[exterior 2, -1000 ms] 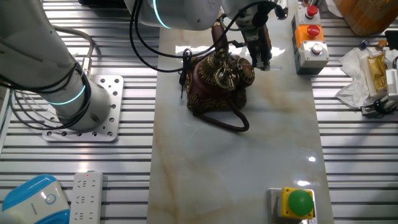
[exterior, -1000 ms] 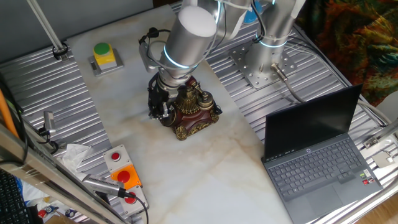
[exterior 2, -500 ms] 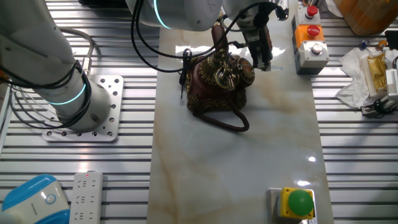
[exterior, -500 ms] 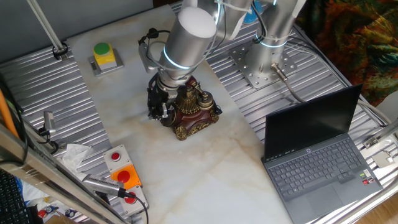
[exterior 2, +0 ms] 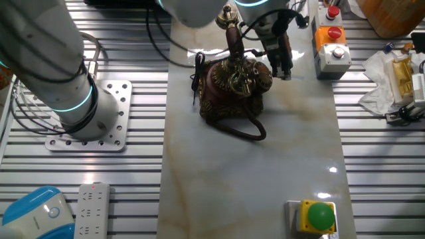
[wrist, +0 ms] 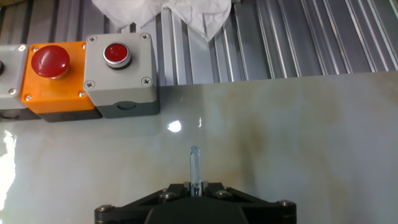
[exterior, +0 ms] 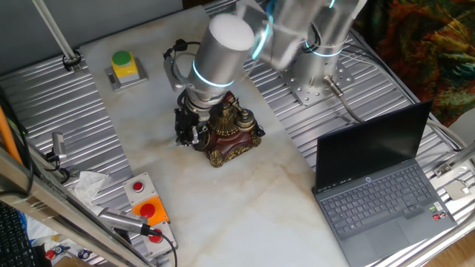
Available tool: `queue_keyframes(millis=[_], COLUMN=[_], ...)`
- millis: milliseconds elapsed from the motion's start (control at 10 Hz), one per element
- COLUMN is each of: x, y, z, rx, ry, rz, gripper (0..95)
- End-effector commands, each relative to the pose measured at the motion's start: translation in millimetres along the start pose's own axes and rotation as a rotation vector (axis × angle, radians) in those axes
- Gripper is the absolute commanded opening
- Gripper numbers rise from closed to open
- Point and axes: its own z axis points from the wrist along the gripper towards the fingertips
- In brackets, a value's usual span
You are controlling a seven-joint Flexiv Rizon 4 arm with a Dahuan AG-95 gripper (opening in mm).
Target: Dial a number on an old rotary phone
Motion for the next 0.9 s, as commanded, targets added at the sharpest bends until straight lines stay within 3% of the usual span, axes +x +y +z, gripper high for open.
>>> queue_keyframes(millis=[100, 200, 300, 400, 600, 900], x=[1.7, 1.3, 0.2, -1.1, -2.2, -4.2], y=[1.8, 1.9, 2.0, 2.0, 2.0, 2.0], z=[-21.5, -19.0, -17.4, -17.2, -17.1, -16.9], rx=[-0.019, -0.025, -0.058, -0.054, -0.053, -0.102], ry=[0.06, 0.078, 0.085, 0.111, 0.125, 0.166], rz=[0.008, 0.019, 0.042, 0.037, 0.032, 0.048], gripper=[0.0, 0.0, 0.0, 0.0, 0.0, 0.0])
